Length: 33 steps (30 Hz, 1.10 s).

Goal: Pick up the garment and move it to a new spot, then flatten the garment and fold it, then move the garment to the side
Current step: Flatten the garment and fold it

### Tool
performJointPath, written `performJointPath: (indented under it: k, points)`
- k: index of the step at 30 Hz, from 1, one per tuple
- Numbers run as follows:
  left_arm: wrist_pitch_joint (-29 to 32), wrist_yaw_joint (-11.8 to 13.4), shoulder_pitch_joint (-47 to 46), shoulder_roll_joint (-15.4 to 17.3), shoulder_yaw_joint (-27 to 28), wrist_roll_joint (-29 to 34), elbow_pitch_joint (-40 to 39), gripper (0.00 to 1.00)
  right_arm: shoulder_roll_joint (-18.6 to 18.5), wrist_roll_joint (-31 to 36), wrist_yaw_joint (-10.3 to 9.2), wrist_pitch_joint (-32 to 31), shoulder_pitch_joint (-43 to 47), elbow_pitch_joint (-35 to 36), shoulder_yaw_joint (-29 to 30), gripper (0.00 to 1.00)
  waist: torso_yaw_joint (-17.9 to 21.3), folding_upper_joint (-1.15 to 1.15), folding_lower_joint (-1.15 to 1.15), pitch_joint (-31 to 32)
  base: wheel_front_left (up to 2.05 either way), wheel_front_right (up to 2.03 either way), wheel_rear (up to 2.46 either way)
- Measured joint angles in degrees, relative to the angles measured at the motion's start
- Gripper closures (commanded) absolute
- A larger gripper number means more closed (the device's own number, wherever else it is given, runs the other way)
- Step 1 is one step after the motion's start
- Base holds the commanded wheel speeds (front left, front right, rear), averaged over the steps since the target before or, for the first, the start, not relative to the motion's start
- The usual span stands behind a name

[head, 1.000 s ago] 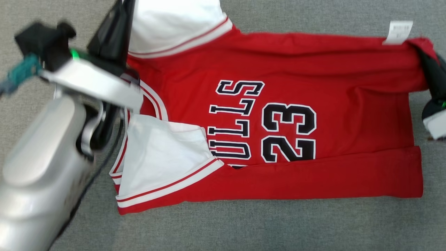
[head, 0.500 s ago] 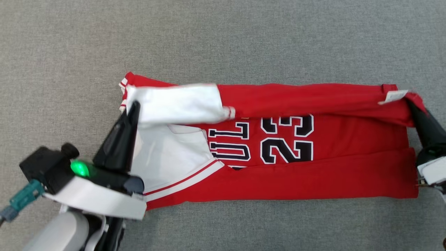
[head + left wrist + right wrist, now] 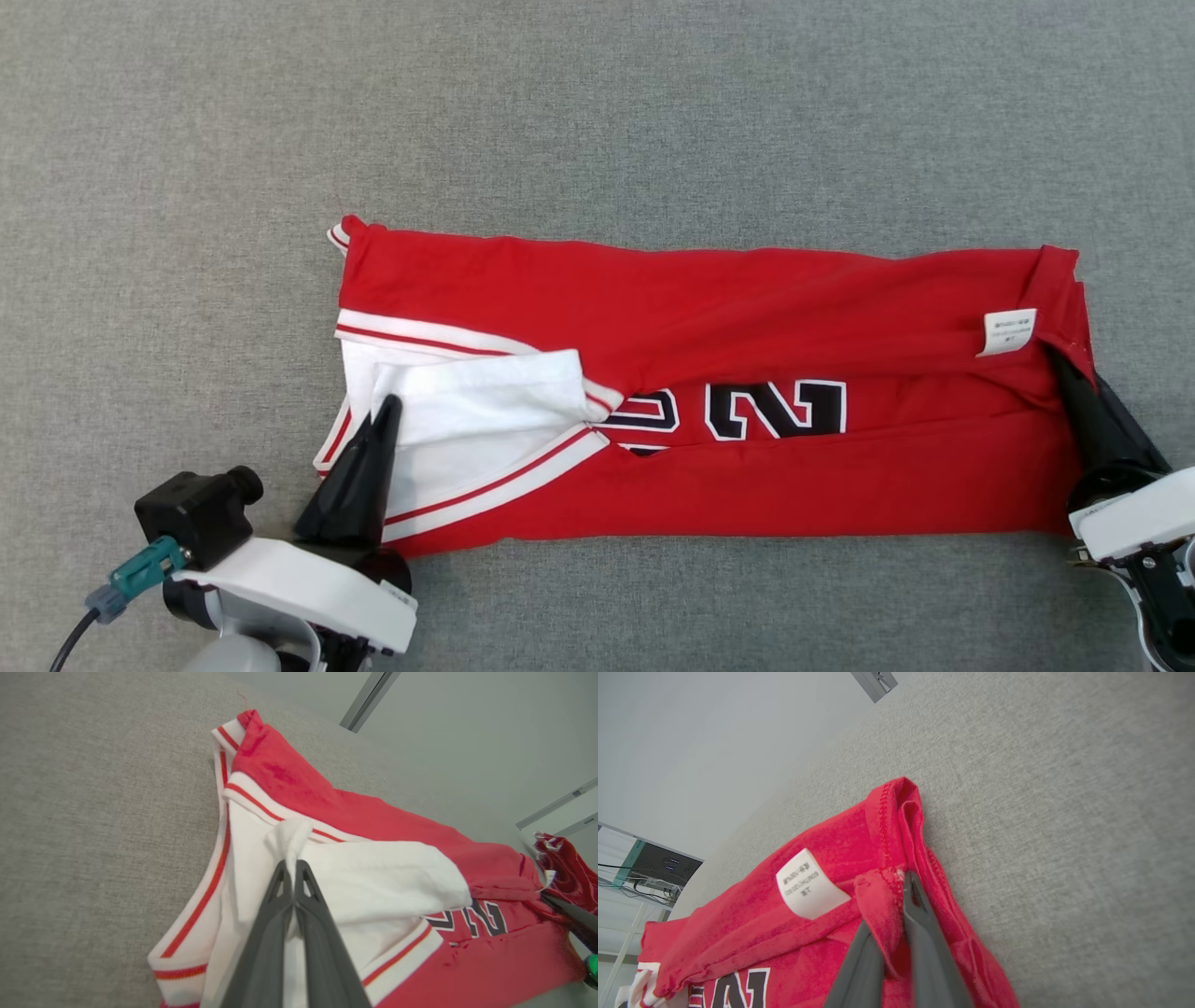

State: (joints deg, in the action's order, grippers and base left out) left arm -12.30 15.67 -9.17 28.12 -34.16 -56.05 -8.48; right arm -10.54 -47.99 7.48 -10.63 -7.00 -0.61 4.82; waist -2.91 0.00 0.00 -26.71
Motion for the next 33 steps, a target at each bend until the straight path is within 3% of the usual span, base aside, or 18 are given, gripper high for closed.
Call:
performJointPath:
  k: [1, 8, 13, 22, 33]
  points:
    - [-0.25, -0.1, -0.21, -0.44, 0.24, -0.02, 0.86, 0.0, -0.03, 0.7, 0.0, 1.56, 0.04, -0.04, -0.16, 0.0, 0.06, 0.0, 0.0, 0.02, 0.0, 0.0, 0.0]
    - [-2.37, -0.29, -1.31, -3.92, 2.98, 3.28, 4.6, 0.0, -0.36, 10.53, 0.0, 14.57, 1.44, 1.87, -3.04, 0.0, 0.88, 0.0, 0.0, 1.36, 0.0, 0.0, 0.0]
    - [-2.68, -0.53, -1.33, -7.8, 9.44, 9.22, 3.14, 0.0, 0.47, 16.21, 0.01, 21.06, 1.54, 3.25, -2.72, 0.0, 1.7, 0.0, 0.0, 2.9, 0.0, 0.0, 0.0]
    - [-2.69, -3.09, 0.58, -14.02, 18.62, 20.02, 1.79, 0.0, 0.85, 21.95, 0.01, 22.93, 0.68, 3.53, -1.53, 0.0, 2.32, 0.0, 0.0, 6.19, 0.0, 0.0, 0.0]
    - [-2.69, -4.04, 3.63, -13.78, 22.59, 28.29, 4.72, 0.0, 2.12, 27.5, 0.01, 21.23, 3.42, 3.19, -0.66, 0.0, 2.5, 0.0, 0.0, 12.11, 0.0, 0.0, 0.0]
